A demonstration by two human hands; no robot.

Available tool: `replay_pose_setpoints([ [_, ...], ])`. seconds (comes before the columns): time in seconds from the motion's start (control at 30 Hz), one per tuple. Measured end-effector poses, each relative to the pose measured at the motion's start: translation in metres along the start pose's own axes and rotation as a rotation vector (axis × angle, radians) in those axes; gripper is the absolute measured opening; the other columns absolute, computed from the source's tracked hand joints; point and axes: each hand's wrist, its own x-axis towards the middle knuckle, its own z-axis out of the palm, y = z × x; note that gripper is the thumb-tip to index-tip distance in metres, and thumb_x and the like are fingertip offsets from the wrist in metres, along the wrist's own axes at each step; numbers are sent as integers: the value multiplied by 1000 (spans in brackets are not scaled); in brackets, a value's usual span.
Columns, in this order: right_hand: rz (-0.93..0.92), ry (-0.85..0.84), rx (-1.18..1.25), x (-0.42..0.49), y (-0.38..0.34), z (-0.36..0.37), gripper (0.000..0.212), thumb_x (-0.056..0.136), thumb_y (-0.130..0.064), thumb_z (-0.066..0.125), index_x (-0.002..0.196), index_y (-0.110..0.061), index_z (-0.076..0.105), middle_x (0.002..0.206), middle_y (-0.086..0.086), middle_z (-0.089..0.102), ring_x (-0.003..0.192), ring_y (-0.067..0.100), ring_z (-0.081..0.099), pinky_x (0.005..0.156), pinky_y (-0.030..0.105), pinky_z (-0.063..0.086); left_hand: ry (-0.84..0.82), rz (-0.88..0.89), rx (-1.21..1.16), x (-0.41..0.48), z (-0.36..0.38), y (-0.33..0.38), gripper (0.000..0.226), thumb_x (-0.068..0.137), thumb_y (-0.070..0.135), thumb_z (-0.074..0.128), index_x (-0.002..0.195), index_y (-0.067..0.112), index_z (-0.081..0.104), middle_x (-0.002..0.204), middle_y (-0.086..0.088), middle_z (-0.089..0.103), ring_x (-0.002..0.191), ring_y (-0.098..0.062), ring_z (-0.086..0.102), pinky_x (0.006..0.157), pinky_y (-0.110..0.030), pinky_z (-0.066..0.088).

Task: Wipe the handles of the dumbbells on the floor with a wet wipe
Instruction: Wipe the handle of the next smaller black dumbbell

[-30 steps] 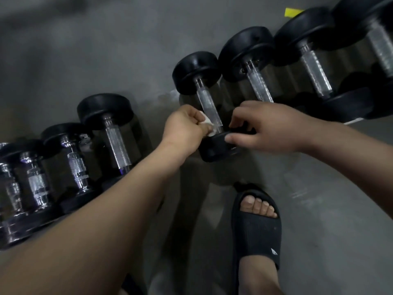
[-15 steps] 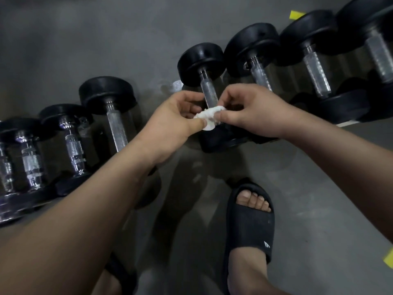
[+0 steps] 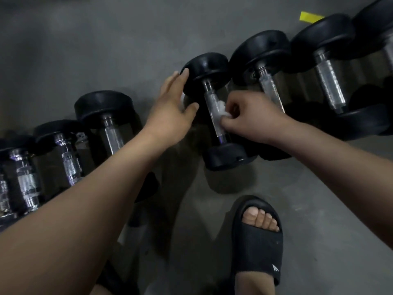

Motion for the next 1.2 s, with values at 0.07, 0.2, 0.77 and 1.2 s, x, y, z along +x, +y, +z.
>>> replay_pose_setpoints([
  [0.07, 34, -42, 12, 1, 1, 1, 27, 84, -46, 67, 82, -20, 66, 79, -6, 65, 76, 12, 60, 65, 28, 41, -30, 30, 1, 5, 0, -4, 75, 99, 17, 60, 161, 29, 19, 164, 7, 20, 142, 3, 22, 100, 4, 13],
  [0.2, 87, -25, 82, 7, 7, 3, 21, 85, -44, 71, 84, -23, 68, 82, -8, 70, 81, 9, 65, 71, 27, 50, -59, 50, 10, 6, -1, -12, 81, 97, 13, 61, 161, 33, 16, 164, 12, 13, 148, -3, 19, 102, -2, 14],
  [0.77, 340, 294, 603, 42, -5, 41, 32, 84, -38, 76, 72, -9, 76, 64, 10, 70, 56, 7, 58, 58, 35, 50, -91, 48, -70, 6, 4, -9, 93, 82, -13, 44, 162, 24, 14, 169, 12, 1, 148, 7, 1, 123, -18, 9],
  [1.2, 593, 184, 952, 73, 8, 49, 22, 91, -26, 73, 79, -8, 69, 70, 9, 65, 64, 20, 62, 59, 33, 52, -79, 40, -131, 4, 8, -8, 93, 81, -13, 43, 162, 26, 16, 169, 15, 3, 150, 6, 5, 126, -32, 18],
])
